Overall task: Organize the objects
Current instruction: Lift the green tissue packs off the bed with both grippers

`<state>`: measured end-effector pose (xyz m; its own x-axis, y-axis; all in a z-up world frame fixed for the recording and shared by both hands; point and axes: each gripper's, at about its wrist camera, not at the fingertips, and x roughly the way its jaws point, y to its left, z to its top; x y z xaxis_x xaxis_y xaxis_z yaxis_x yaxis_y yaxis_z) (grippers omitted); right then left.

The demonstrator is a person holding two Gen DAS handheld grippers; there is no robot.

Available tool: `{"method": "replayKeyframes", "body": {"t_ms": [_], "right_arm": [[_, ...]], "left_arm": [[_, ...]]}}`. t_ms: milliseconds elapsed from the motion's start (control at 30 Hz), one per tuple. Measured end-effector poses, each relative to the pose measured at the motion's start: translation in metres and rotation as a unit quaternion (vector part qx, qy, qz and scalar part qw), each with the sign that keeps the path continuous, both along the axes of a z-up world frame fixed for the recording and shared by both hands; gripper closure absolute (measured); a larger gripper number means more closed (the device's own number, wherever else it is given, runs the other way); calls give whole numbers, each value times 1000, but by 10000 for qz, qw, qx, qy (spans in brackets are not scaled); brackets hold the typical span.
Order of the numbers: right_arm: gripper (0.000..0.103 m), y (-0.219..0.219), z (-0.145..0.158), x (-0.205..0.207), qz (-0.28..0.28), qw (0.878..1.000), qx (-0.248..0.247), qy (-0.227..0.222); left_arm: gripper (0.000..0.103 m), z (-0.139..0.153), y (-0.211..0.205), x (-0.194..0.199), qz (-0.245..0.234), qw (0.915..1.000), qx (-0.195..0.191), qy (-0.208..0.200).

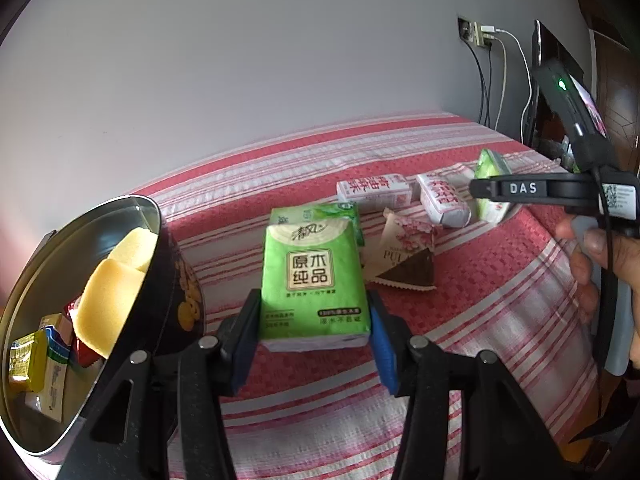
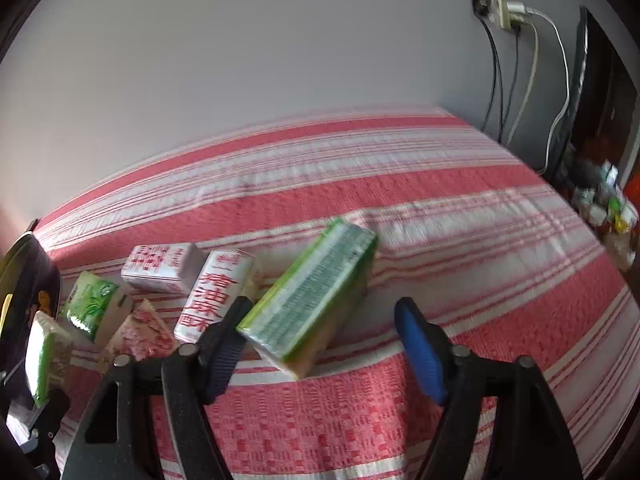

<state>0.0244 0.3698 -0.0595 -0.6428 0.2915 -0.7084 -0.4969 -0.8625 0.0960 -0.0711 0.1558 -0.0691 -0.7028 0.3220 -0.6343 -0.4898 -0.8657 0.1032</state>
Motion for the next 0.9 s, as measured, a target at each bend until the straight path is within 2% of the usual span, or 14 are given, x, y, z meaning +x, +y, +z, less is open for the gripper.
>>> {"method": "replayKeyframes", "body": {"t_ms": [67, 100, 333, 633, 900], "right_arm": [[69, -2, 2, 3, 7, 9999, 109, 36], [75, -5, 4, 4, 41, 9999, 143, 72], [75, -21, 11, 6, 368, 9983, 370, 240], [75, -46, 26, 16, 636, 9921, 780, 753], [75, -61, 36, 26, 858, 9807, 1173, 1304]], "left_arm": [[53, 2, -3, 1, 49, 9999, 75, 46], [53, 3, -5, 1, 72, 9999, 118, 66], [53, 9, -14, 3, 257, 9989, 312, 254], [53, 13, -20, 7, 380, 9974, 437, 419], [53, 16, -22, 12, 543, 9949, 536, 658]]}}
